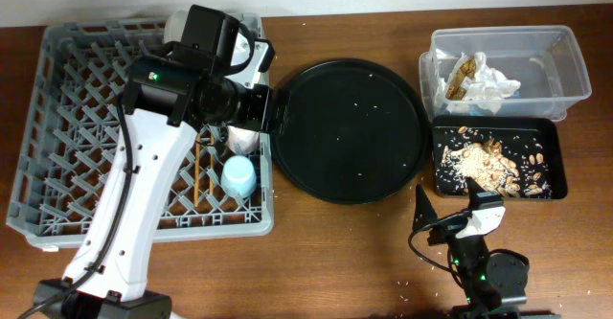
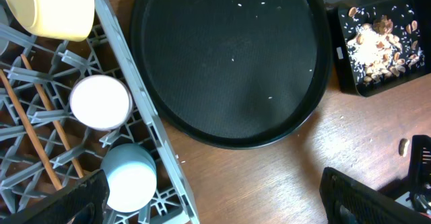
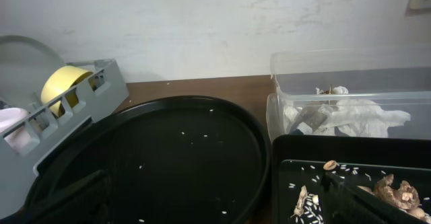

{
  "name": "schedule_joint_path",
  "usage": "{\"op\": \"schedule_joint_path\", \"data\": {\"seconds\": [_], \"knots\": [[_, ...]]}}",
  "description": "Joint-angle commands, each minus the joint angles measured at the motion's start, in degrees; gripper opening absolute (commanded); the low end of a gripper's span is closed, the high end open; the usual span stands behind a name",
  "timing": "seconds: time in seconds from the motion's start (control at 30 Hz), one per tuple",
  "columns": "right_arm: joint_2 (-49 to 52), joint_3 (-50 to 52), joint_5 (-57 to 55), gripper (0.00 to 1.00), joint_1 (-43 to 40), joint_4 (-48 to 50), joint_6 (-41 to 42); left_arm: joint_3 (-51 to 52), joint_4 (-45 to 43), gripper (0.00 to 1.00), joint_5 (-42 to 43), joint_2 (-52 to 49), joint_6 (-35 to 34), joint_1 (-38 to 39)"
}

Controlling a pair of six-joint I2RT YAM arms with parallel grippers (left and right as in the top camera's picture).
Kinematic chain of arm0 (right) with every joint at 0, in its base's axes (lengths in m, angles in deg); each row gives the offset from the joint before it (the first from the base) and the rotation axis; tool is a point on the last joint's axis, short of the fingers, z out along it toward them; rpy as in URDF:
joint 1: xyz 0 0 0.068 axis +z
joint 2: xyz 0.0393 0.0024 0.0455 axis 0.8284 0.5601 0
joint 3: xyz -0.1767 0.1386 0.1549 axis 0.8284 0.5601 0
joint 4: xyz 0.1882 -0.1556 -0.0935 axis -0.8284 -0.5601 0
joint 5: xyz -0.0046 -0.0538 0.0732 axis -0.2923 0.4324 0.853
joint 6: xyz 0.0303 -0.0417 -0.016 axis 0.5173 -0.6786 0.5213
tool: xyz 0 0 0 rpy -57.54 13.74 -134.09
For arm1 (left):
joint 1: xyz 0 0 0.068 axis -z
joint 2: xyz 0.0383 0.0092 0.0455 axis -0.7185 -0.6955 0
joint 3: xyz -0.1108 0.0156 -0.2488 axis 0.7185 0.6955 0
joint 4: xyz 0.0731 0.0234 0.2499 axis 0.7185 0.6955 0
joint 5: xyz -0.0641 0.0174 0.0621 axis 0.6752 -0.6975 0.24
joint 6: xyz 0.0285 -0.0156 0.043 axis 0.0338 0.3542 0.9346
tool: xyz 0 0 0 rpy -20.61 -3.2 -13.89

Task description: Sort waste into correct bins and load items into the dishwasher rack

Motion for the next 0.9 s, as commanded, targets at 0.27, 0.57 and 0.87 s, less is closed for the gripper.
{"op": "schedule_joint_path", "data": {"seconds": [0.27,0.57,0.87], "knots": [[-0.7,0.5,0.3,0.98,0.4,0.1,-1.0,-0.8,-0.1,1.0,0.5,1.4,1.1,0.1],[-0.7,0.5,0.3,0.99,0.4,0.1,-1.0,-0.8,-0.1,1.0,0.0,1.4,1.2,0.1],[-0.7,0.5,0.3,0.98,0.4,0.1,-1.0,1.5,-2.4,1.0,-10.2,3.7,7.3,-0.2]]}}
